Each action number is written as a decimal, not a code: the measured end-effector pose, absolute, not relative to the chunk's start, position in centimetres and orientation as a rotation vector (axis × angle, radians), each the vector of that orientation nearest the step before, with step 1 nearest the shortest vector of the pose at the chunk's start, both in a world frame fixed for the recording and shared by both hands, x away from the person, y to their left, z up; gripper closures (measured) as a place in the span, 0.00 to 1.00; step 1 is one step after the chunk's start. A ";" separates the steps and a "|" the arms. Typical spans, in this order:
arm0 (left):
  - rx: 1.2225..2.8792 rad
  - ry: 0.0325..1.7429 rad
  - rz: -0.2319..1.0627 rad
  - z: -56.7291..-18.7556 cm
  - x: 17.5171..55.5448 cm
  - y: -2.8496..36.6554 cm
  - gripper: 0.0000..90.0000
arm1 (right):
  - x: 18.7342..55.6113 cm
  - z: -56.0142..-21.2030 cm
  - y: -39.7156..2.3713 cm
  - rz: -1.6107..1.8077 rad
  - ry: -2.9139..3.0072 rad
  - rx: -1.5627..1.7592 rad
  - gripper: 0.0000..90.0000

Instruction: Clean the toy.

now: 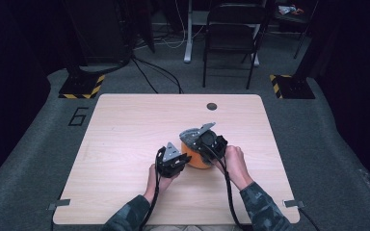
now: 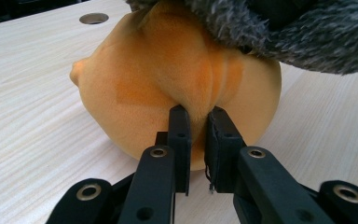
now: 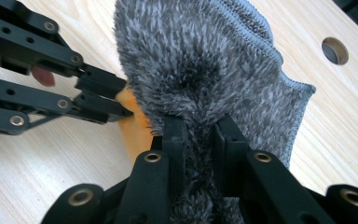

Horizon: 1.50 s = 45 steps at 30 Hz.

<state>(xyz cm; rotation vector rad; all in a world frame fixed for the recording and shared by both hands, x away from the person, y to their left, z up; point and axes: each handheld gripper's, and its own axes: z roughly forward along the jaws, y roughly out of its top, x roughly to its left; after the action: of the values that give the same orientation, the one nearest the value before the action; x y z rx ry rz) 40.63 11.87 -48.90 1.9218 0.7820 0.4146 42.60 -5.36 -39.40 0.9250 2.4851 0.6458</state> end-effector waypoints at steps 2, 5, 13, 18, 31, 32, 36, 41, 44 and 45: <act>1.918 0.790 0.397 -48.9 40.6 11.9 0.90 | 42.8 -39.5 -5.8 0.650 2.488 0.936 0.86; 1.919 0.795 0.393 -49.0 40.8 12.0 0.90 | 43.3 -39.6 -6.7 0.622 2.509 0.957 0.86; 1.900 0.813 0.365 -49.1 41.0 12.3 0.90 | 44.6 -40.6 -8.7 0.582 2.555 1.066 0.86; 1.902 0.815 0.358 -49.2 41.0 12.3 0.90 | 45.3 -41.3 -9.9 0.562 2.557 1.125 0.86; 1.885 0.825 0.350 -49.3 41.0 12.3 0.89 | 47.0 -44.3 -11.9 0.515 2.578 1.271 0.85; 1.887 0.825 0.348 -49.2 41.0 12.3 0.89 | 47.1 -44.6 -12.0 0.498 2.569 1.287 0.85; 1.890 0.822 0.348 -49.2 41.1 12.4 0.89 | 47.6 -45.7 -12.5 0.474 2.568 1.320 0.85; 1.881 0.833 0.354 -49.3 41.2 12.6 0.88 | 48.4 -48.0 -13.1 0.462 2.581 1.382 0.85; 1.879 0.837 0.354 -49.3 41.3 12.7 0.88 | 48.5 -47.9 -13.4 0.487 2.590 1.393 0.85; 1.873 0.844 0.356 -49.3 41.3 12.7 0.88 | 48.4 -47.6 -13.4 0.471 2.590 1.399 0.85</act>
<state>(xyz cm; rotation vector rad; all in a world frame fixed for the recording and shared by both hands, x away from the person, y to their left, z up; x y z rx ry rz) 41.25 12.71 -49.34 1.8726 0.8439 0.3555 48.45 -13.39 -47.59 1.3993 2.5902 0.4708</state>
